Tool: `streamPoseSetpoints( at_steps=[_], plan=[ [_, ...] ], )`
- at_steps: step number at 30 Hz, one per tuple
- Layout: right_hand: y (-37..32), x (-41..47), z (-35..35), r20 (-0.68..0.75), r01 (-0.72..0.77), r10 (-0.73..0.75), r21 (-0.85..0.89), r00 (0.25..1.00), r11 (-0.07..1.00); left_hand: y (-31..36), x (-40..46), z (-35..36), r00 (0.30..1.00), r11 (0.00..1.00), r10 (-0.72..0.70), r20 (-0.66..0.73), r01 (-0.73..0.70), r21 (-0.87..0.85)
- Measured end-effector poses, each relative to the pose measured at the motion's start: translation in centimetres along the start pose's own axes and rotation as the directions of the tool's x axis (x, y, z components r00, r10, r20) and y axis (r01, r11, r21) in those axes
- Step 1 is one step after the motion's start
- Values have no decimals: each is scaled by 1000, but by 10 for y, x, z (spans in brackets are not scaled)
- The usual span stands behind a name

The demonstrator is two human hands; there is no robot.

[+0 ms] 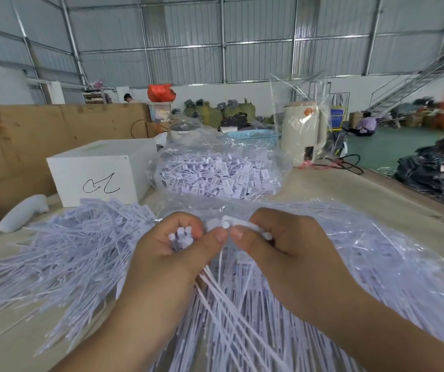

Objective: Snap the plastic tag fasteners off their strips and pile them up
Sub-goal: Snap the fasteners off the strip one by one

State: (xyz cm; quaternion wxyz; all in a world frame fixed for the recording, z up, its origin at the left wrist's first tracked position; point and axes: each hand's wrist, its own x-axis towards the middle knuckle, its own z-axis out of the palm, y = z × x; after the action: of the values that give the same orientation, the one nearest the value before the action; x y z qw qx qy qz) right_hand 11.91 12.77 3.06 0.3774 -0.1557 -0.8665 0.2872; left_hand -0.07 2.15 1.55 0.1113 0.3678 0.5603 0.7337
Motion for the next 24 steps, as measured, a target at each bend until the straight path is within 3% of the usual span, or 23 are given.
streamPoseSetpoints(
  at_steps=[3, 7, 8, 10, 13, 19, 24],
  plan=[
    [-4, -3, 6, -84, 15, -19, -50, 996, 999, -2, -2, 2, 998, 999, -15, -63, 12, -50],
    [2, 4, -8, -285, -29, 47, 67, 957, 997, 3, 7, -16, 977, 997, 72, -199, -78, -19],
    [3, 5, -12, -258, -19, 49, 121, 965, 993, 3, 9, -21, 982, 995, 95, -163, -89, 47],
    [7, 4, -15, -35, -14, 24, 257, 999, 966, 5, 8, -23, 994, 985, 105, 25, -107, 135],
    [11, 1, -13, 308, -34, -73, 329, 949, 944, 5, 3, -19, 946, 993, 73, 317, -99, 65],
    [13, 1, -14, 426, 8, -130, 276, 895, 961, 16, 1, -25, 751, 995, -99, 653, 83, 55],
    [14, 2, -17, 450, 23, -141, 258, 882, 966, 17, 2, -24, 777, 997, -73, 625, 43, 63]
  ],
)
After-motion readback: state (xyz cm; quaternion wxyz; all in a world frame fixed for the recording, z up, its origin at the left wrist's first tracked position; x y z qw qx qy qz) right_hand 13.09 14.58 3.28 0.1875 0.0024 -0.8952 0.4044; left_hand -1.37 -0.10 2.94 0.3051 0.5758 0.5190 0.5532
